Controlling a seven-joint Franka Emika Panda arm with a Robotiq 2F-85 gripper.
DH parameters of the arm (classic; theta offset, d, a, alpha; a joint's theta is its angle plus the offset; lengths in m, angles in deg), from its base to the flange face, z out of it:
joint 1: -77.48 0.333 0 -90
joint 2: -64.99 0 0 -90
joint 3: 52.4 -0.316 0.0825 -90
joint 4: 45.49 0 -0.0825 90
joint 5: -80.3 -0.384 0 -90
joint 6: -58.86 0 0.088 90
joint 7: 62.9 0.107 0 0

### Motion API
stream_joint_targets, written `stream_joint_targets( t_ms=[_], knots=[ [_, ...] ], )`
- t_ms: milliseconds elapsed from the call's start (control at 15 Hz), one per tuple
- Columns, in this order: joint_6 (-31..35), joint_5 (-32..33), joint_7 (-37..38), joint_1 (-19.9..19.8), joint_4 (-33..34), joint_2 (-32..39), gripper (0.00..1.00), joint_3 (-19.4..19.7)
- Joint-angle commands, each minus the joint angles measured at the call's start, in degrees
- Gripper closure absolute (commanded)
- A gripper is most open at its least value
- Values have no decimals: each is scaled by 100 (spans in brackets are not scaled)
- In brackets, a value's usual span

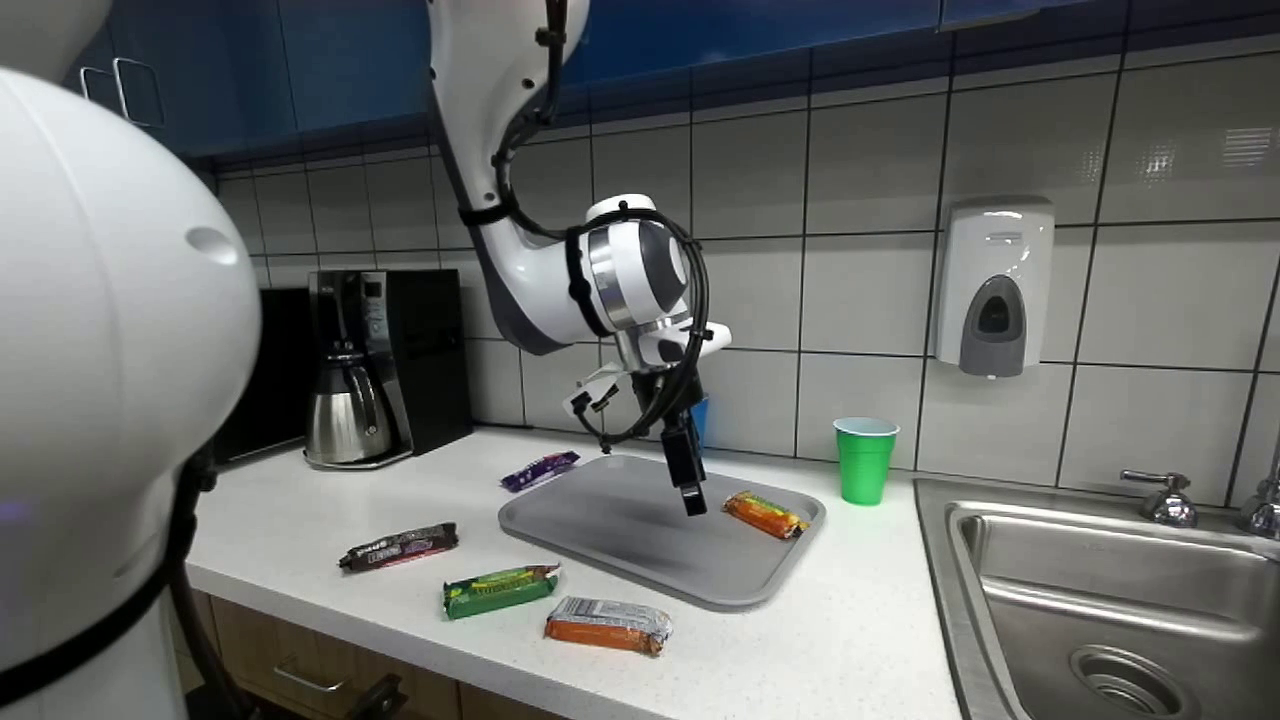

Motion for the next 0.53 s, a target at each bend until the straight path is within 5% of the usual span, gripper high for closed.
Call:
stream_joint_targets(
  t_ms=[0,467],
  knots=[
    [-104,-291,-25,-100,428,329,0,-35],
    [-106,-1113,-123,-153,946,773,0,-18]
  ],
)
